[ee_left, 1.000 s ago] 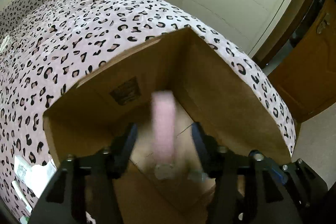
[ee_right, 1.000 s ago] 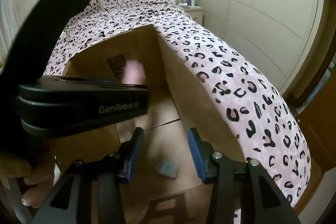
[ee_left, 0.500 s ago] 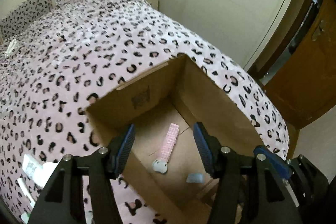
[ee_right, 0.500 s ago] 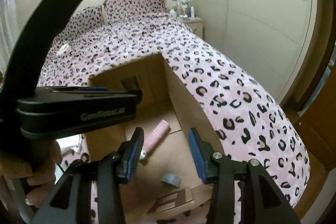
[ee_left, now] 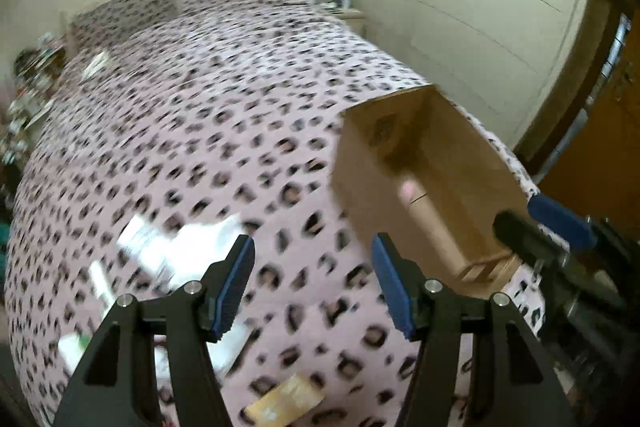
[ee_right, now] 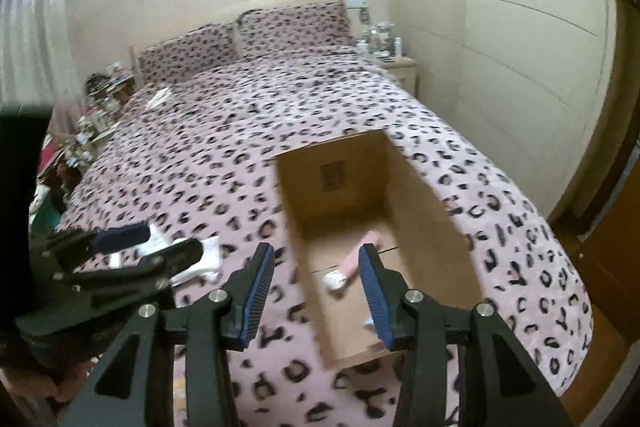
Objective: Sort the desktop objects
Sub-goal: 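Withdraw both tools from the box back over the bed items, then grasp the red plastic case with the left tool while the right tool grasps the cream Butter Bear box, then lift the red case and cream box and carry them toward the cardboard box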
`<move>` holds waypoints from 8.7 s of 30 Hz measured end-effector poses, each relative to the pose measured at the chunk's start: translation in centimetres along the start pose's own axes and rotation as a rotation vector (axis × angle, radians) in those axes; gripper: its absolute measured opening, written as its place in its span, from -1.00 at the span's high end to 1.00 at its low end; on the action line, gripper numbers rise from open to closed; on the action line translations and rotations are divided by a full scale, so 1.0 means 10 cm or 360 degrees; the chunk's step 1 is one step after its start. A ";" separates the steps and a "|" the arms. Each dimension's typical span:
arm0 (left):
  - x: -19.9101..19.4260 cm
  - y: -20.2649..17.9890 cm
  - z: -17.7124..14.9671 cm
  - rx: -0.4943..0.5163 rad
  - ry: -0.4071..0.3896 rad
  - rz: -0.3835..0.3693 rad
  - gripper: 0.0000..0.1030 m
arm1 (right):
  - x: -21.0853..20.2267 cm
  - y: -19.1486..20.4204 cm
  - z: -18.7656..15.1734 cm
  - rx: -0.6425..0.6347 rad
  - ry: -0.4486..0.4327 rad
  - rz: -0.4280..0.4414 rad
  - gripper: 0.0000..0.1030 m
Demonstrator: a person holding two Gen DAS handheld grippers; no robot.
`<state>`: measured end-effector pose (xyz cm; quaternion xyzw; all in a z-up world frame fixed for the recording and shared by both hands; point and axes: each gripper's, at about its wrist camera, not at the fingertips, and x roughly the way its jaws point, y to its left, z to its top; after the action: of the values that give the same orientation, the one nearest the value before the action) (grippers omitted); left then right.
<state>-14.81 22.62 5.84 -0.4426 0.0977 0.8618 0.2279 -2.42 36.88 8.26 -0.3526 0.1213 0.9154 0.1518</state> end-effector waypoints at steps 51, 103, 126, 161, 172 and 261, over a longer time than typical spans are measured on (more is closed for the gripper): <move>0.06 1.78 -3.05 -0.0554 0.0430 0.0420 -0.61 | 0.43 1.09 -1.94 -0.0173 0.0492 0.0213 0.10; 0.28 1.79 -2.95 -0.0482 0.0322 0.0360 -0.42 | 1.30 1.42 -1.90 0.0127 0.0619 0.0535 -0.15; -0.24 1.88 -2.67 -0.0599 0.0236 0.0463 -0.42 | 0.56 1.83 -1.91 -0.0289 0.0498 0.0532 -0.07; -0.65 1.32 -1.87 -0.0462 0.0120 0.0424 -0.42 | -0.17 1.51 -1.31 -0.0302 0.0217 0.0449 -0.07; -0.53 0.97 -1.65 -0.0366 0.0120 0.0363 -0.42 | -0.25 1.09 -1.17 -0.0213 0.0166 0.0355 -0.07; 0.19 -1.01 -0.60 0.0243 0.0109 -0.0029 -0.42 | -0.37 -0.64 -0.88 0.0102 0.0066 -0.0106 -0.07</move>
<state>-6.59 29.85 1.06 -0.4541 0.1668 0.8340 0.2654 7.86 39.25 3.72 -0.3703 0.1419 0.8979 0.1908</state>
